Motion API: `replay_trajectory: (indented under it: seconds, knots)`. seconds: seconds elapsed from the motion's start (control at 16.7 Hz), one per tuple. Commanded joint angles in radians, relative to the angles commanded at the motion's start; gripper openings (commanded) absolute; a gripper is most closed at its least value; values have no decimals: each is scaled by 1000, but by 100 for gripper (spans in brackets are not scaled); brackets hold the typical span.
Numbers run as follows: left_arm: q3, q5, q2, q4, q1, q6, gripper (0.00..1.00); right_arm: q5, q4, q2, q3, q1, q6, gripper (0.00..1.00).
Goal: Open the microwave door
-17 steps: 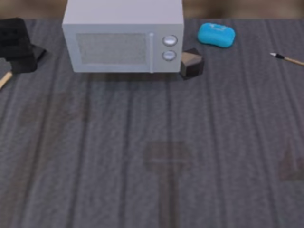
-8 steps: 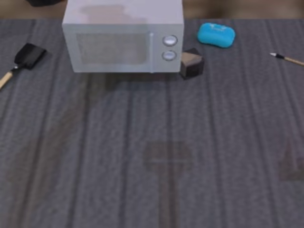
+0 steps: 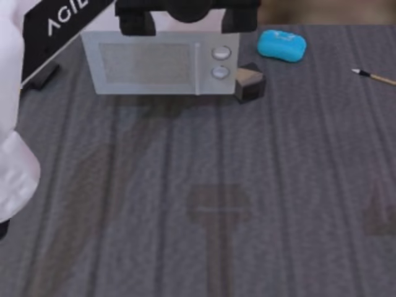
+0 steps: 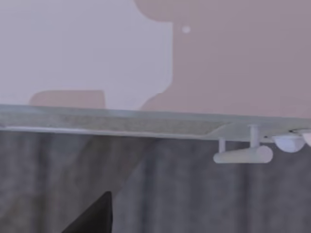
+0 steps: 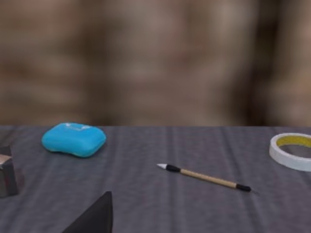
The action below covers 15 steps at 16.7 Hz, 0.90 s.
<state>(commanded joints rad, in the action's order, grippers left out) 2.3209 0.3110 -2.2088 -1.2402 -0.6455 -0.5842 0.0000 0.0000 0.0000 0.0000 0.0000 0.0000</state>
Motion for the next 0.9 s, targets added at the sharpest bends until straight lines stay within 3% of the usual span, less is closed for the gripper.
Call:
replay_trajectory:
  seconds: [0.48, 0.9]
  knots:
    - [-2, -2, -17, 12, 5, 4, 100, 0, 0, 0, 0, 0, 0, 100]
    - [-114, -21, -98, 221, 48, 46, 100, 0, 0, 0, 0, 0, 0, 100]
